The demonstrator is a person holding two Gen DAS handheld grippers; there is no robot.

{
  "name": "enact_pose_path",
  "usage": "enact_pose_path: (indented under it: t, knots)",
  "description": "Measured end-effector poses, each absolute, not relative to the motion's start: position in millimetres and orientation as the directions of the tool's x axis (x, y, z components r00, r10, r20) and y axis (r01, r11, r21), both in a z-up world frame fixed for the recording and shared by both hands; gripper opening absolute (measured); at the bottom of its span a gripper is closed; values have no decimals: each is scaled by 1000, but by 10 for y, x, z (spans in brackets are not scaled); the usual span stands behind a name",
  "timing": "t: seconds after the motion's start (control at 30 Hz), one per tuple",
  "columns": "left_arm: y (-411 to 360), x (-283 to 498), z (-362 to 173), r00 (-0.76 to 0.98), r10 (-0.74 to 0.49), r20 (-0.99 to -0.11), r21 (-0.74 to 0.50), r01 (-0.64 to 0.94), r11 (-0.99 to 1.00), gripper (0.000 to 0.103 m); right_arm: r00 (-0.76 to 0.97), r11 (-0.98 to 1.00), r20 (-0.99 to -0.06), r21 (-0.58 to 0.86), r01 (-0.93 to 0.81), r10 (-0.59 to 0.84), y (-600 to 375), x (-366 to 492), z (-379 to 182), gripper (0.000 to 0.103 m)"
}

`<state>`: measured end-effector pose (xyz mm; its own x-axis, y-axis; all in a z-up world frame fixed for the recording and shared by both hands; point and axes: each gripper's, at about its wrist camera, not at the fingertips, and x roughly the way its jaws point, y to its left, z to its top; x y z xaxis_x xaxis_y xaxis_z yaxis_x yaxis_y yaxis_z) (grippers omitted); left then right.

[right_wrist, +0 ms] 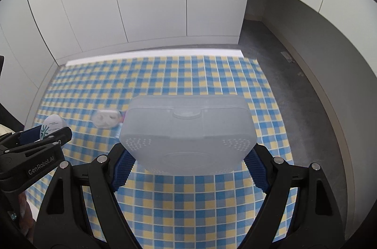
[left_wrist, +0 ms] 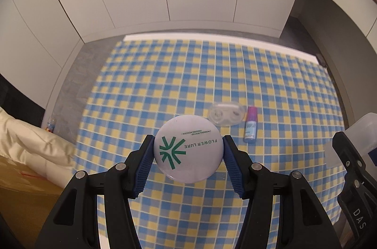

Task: Organize objects
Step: 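Lift the plastic box and white compact up from the table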

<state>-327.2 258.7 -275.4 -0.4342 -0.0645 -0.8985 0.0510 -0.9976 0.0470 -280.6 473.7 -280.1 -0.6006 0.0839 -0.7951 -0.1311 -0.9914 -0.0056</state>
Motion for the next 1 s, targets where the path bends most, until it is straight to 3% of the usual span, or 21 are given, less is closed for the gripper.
enact_pose_path:
  t: [1.0]
  knots:
    - [2251,-2971,-513,-594,-30,-804,6,42,-999,57,-759,-994,-641,-80,-75,109,4482,-2506,-279,84]
